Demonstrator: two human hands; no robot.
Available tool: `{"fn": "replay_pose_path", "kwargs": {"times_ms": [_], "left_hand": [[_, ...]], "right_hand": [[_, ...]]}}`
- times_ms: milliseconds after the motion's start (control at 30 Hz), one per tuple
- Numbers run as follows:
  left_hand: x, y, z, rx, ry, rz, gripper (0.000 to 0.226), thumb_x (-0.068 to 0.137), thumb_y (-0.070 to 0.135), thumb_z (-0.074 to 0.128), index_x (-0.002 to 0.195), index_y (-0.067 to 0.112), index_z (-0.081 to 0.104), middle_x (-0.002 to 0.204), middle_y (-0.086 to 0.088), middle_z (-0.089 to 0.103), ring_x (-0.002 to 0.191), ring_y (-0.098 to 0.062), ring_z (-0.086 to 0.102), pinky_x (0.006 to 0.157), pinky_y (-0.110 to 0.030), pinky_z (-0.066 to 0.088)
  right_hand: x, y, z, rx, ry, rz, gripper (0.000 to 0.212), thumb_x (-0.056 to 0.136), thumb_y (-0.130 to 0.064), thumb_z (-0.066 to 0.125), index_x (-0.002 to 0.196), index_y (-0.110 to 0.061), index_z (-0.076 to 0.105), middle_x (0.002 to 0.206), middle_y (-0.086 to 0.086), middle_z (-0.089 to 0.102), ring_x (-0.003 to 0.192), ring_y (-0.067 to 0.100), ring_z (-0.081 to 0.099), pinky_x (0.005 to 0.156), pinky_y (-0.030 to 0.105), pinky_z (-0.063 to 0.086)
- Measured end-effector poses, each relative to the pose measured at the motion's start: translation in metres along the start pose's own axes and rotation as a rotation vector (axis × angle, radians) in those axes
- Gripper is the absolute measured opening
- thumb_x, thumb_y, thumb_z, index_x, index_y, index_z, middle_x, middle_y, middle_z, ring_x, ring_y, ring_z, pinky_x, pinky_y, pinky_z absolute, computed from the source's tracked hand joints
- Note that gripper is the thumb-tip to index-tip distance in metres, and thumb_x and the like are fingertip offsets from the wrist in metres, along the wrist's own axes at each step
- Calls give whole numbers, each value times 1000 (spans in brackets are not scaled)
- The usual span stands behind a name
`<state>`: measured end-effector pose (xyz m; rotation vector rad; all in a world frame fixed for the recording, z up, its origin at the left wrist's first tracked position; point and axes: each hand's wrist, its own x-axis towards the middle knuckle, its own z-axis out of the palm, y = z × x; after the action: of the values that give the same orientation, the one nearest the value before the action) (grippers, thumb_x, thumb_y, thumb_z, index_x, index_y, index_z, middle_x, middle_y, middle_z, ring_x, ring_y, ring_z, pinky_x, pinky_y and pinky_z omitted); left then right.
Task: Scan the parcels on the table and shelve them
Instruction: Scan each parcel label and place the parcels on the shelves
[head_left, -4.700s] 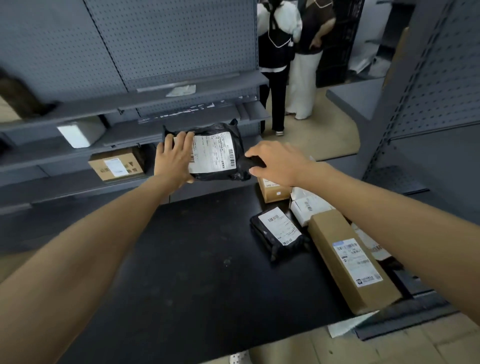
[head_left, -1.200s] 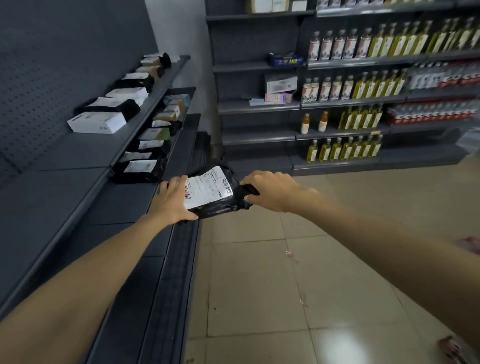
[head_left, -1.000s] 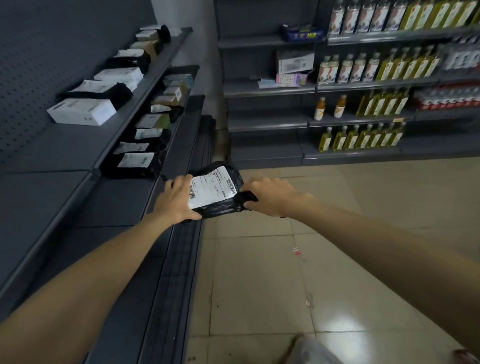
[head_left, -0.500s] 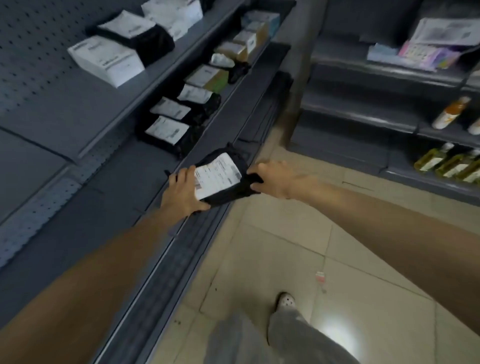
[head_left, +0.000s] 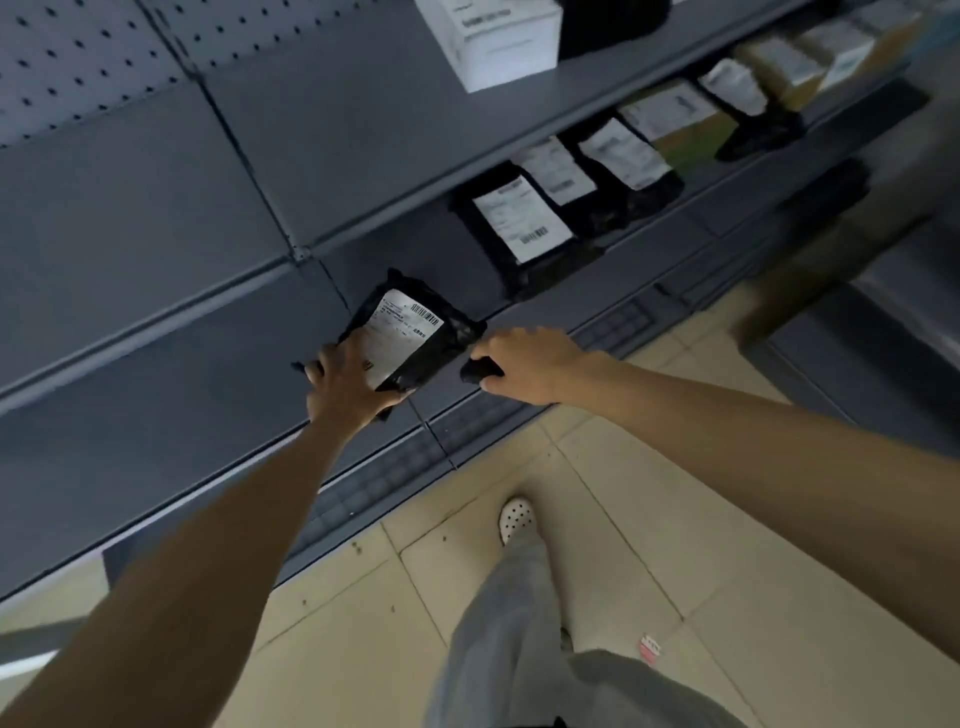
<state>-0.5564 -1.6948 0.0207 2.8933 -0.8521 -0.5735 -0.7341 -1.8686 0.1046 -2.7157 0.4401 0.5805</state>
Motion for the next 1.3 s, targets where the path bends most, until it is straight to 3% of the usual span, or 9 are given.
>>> {"fn": "replay_pose_path", "kwargs": {"times_ms": [67, 267, 400, 567, 767, 900, 1000, 1100, 1300], "left_hand": [[10, 1, 7, -4, -11, -91, 110, 72, 62, 76, 152, 19, 15, 148, -20, 21, 134, -46, 26, 106, -52, 36], [24, 39, 29, -163, 0, -283, 106, 74, 57, 77, 153, 25, 14, 153, -20, 14, 133, -47, 27, 105, -52, 36], [41, 75, 31, -185, -36, -324, 115, 74, 60, 76, 156, 22, 6, 158, -19, 5, 138, -49, 20, 103, -55, 41], [81, 134, 29, -284, -45, -369, 110, 73, 71, 68, 154, 16, 18, 153, -19, 15, 134, -47, 24, 107, -50, 35], [108, 222, 36, -491, 14, -388, 91, 84, 56, 67, 153, 21, 18, 154, -23, 10, 135, -51, 23, 105, -56, 37], [105, 231, 38, -524, 69, -382, 76, 88, 47, 66, 149, 25, 27, 155, -22, 8, 134, -52, 26, 100, -56, 39], [96, 222, 35, -439, 94, -352, 79, 90, 46, 65, 153, 26, 22, 160, -18, 5, 140, -50, 21, 107, -61, 36], [72, 212, 28, -324, 103, -334, 80, 92, 47, 62, 155, 25, 19, 161, -9, 8, 143, -39, 17, 103, -57, 41], [-19, 148, 22, -136, 129, -397, 78, 91, 43, 65, 153, 25, 21, 160, -7, 17, 144, -34, 20, 108, -55, 35]], "right_hand": [[23, -2, -15, -66, -15, -76, 45, 101, -37, 53, 143, -19, 51, 130, 9, 58, 110, 33, 61, 82, 39, 48], [57, 17, -39, -130, -54, -103, 45, 101, -40, 52, 141, -19, 51, 142, 8, 52, 121, 36, 56, 95, 46, 46], [72, 54, -47, -152, -96, -128, 46, 100, -41, 52, 142, -21, 50, 139, 8, 55, 120, 37, 57, 92, 43, 46], [82, 122, -68, -148, -102, -158, 50, 101, -41, 52, 147, -24, 45, 144, 10, 50, 122, 37, 55, 94, 45, 47], [88, 211, -97, -163, -105, -176, 52, 100, -43, 52, 149, -27, 43, 153, 5, 42, 131, 35, 49, 98, 44, 44], [97, 245, -109, -165, -114, -204, 51, 100, -41, 53, 147, -26, 44, 153, 4, 43, 131, 33, 49, 100, 44, 44], [104, 245, -111, -188, -123, -264, 50, 100, -40, 54, 146, -25, 46, 151, 4, 45, 131, 31, 50, 99, 43, 46], [104, 224, -110, -220, -140, -340, 50, 100, -41, 54, 147, -25, 46, 149, 5, 46, 129, 32, 51, 96, 41, 45], [91, 132, -101, -315, -131, -518, 51, 100, -40, 53, 148, -29, 44, 152, 5, 44, 130, 35, 50, 98, 43, 43]]}}
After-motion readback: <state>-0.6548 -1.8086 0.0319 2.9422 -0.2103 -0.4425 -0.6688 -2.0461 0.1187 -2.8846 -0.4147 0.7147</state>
